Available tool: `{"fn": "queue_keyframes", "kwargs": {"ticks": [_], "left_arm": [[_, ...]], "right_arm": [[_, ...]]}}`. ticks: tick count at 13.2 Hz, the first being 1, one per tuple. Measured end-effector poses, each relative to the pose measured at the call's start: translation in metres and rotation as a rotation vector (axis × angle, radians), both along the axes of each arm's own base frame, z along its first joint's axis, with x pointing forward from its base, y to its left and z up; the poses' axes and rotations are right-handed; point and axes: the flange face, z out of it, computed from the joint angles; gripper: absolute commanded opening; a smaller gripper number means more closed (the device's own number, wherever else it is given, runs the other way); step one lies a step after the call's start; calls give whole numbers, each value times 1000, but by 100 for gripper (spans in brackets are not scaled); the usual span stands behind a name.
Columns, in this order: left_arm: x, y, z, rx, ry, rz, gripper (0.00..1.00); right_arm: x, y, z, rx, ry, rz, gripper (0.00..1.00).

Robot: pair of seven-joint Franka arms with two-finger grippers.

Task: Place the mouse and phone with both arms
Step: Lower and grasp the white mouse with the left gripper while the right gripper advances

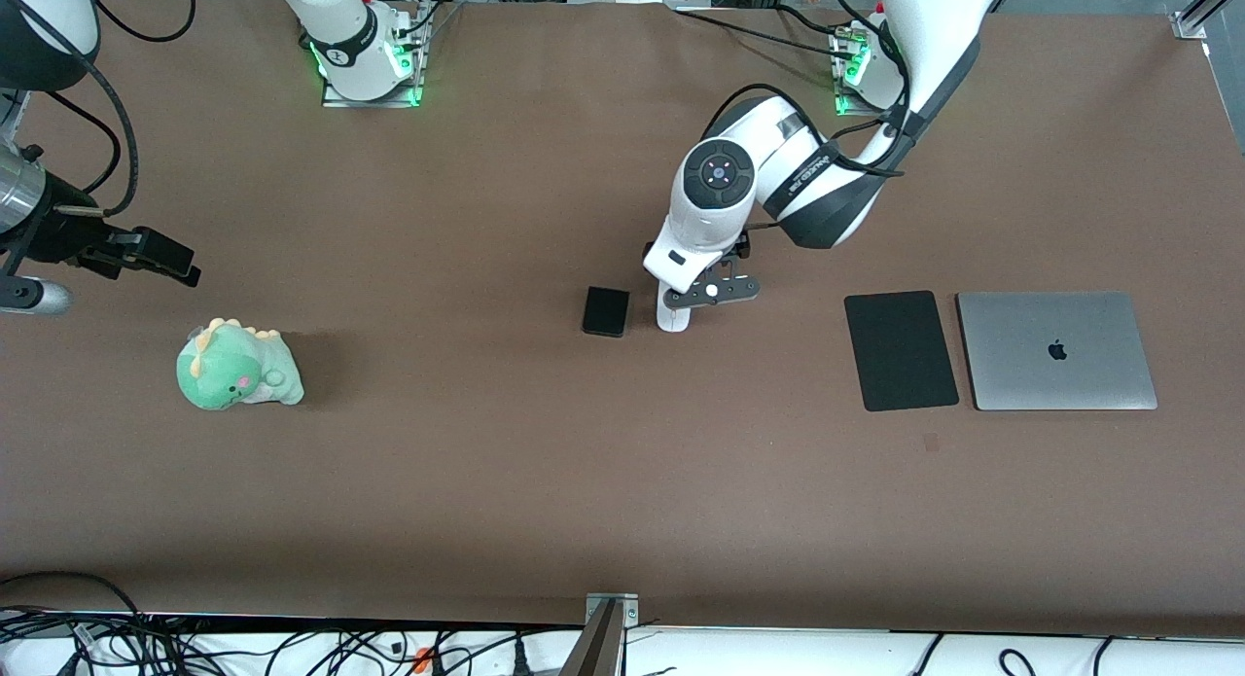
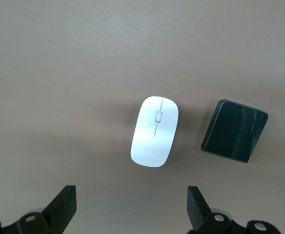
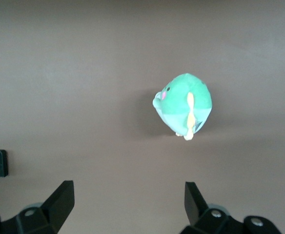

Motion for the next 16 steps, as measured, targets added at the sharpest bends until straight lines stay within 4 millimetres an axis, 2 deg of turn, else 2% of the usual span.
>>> {"fn": "queue_keyframes", "kwargs": {"ticks": [5,11,16], "left_arm": [[1,-3,-34,6,-73,-58,100],[1,-8,-87,-10,-86,-109,100],[-6,-12,-110,2,-79,-146,100]], "right_arm": [[0,14,-10,-3,34,23,100],[-1,18,-26,-8,99,30,100],[1,28,-40,-12,128,45,100]]}}
